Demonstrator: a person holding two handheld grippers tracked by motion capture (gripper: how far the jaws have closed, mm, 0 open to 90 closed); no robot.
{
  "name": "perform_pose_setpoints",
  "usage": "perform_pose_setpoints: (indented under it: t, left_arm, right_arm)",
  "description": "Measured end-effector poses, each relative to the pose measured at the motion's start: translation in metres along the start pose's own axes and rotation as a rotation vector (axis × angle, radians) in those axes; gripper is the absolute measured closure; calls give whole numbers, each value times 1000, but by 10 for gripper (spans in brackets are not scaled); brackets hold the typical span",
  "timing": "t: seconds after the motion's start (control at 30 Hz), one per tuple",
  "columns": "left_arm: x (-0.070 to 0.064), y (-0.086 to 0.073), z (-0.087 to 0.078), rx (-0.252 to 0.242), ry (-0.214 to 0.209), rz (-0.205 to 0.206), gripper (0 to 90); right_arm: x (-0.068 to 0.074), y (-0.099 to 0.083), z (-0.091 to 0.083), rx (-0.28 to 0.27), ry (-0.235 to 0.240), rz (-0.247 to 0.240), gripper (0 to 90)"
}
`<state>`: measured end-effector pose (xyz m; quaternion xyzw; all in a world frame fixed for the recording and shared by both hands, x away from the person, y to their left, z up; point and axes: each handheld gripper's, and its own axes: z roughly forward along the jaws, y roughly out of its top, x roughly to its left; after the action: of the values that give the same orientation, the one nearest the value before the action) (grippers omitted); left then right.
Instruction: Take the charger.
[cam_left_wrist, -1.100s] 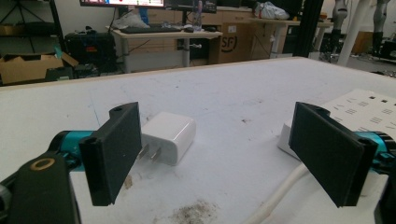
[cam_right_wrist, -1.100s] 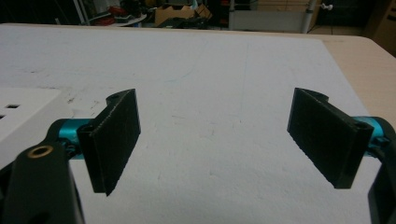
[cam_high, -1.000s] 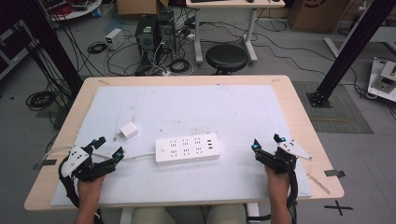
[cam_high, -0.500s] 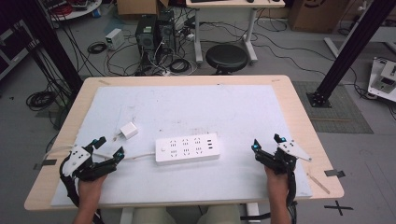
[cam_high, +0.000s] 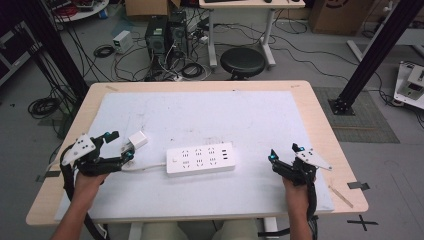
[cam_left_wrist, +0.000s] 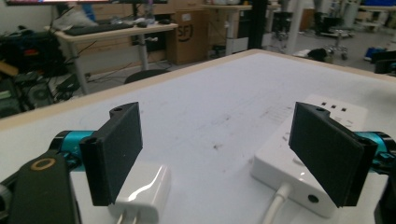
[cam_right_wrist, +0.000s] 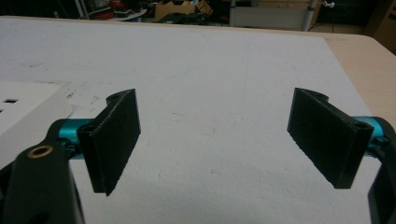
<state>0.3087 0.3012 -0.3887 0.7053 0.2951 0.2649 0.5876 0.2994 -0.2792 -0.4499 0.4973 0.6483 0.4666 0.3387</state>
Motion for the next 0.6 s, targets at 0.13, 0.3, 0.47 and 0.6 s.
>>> perform_pose_setpoints:
  t: [0.13,0.3,0.47,0.6]
  left_arm:
    - [11,22,11,34,-64,45,173]
    - [21,41,27,77,-119,99,169]
    - [35,39,39,152,-135,94,169]
    - [44,31,45,201,-128,91,170]
  right_arm:
    - [0,0,0,7,-1,8,176]
    - [0,0,1,9,2,6,176]
    - [0,1,1,13,0,1,176]
    - [0,1,2,23,0,7,176]
